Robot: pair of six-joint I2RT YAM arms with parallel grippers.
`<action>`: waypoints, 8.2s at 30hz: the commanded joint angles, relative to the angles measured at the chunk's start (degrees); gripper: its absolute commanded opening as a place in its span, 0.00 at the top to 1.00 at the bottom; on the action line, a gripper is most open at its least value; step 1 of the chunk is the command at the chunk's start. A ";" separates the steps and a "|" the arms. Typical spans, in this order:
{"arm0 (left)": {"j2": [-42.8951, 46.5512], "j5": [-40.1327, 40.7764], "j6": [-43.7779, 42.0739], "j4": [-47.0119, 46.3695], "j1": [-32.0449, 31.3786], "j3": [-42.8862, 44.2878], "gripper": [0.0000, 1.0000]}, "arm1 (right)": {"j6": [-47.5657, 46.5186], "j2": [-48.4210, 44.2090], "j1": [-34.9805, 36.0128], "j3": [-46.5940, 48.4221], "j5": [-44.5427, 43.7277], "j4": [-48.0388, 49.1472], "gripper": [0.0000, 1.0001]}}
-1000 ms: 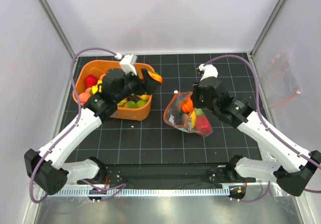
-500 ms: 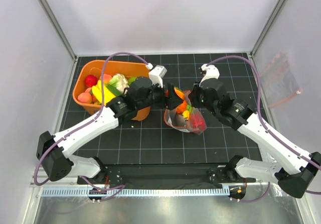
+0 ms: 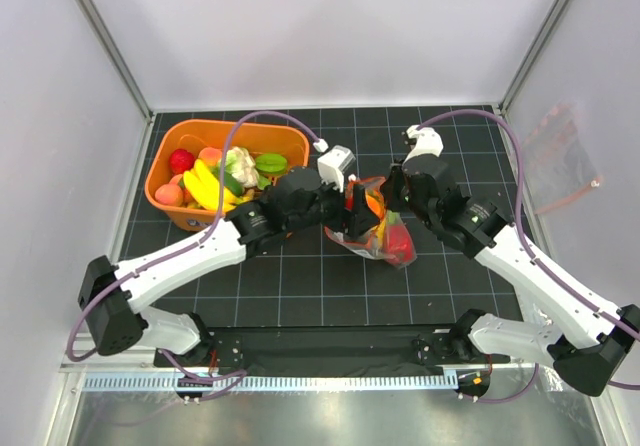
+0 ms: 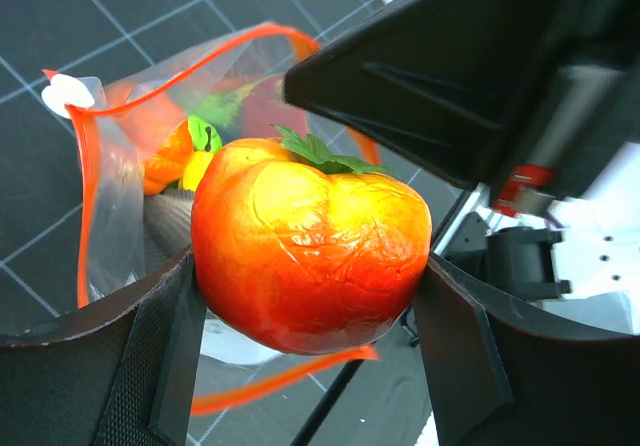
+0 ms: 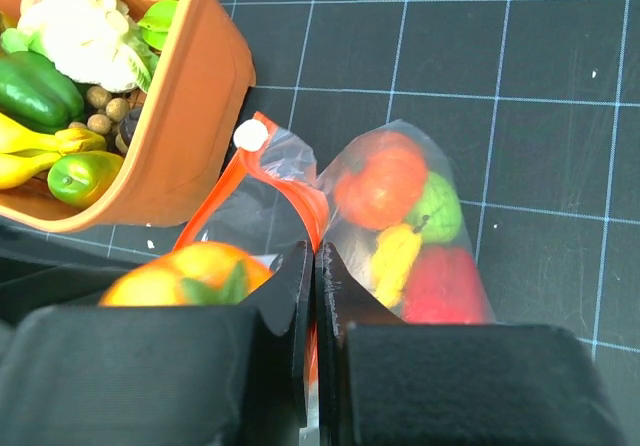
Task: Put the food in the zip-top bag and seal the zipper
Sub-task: Place the fake fruit in the zipper food storage bag, then adjust the zipper food storage bag at the center of the board.
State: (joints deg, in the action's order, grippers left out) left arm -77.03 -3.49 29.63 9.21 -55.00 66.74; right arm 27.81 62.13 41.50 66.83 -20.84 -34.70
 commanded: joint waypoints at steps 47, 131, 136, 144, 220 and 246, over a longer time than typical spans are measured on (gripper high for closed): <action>-1.98 7.53 -1.86 13.46 0.42 7.18 0.09 | 2.60 -5.70 -2.03 -2.14 -1.13 4.55 0.99; -16.75 -11.01 9.83 11.36 10.44 20.19 0.80 | 3.12 -1.13 -1.59 -9.61 25.06 15.18 0.20; -16.48 -11.19 10.10 9.77 10.44 19.74 0.70 | 4.70 -1.22 -1.59 -10.05 24.71 16.77 0.21; -14.55 -12.42 5.80 10.47 10.53 19.74 0.27 | 4.88 -3.14 -1.59 -10.58 21.11 17.47 0.26; 11.37 -28.24 -34.20 27.26 15.37 0.06 1.00 | -9.09 -22.67 -9.24 -40.72 49.85 57.80 0.34; 13.23 -36.95 -34.73 27.00 15.37 -0.56 1.00 | -17.35 -14.93 3.77 -35.80 47.12 56.84 0.69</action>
State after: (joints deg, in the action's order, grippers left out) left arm -64.01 -38.22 -5.02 39.24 -39.53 65.32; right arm 12.53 46.89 44.66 27.81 28.45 20.58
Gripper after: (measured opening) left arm 0.019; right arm 0.341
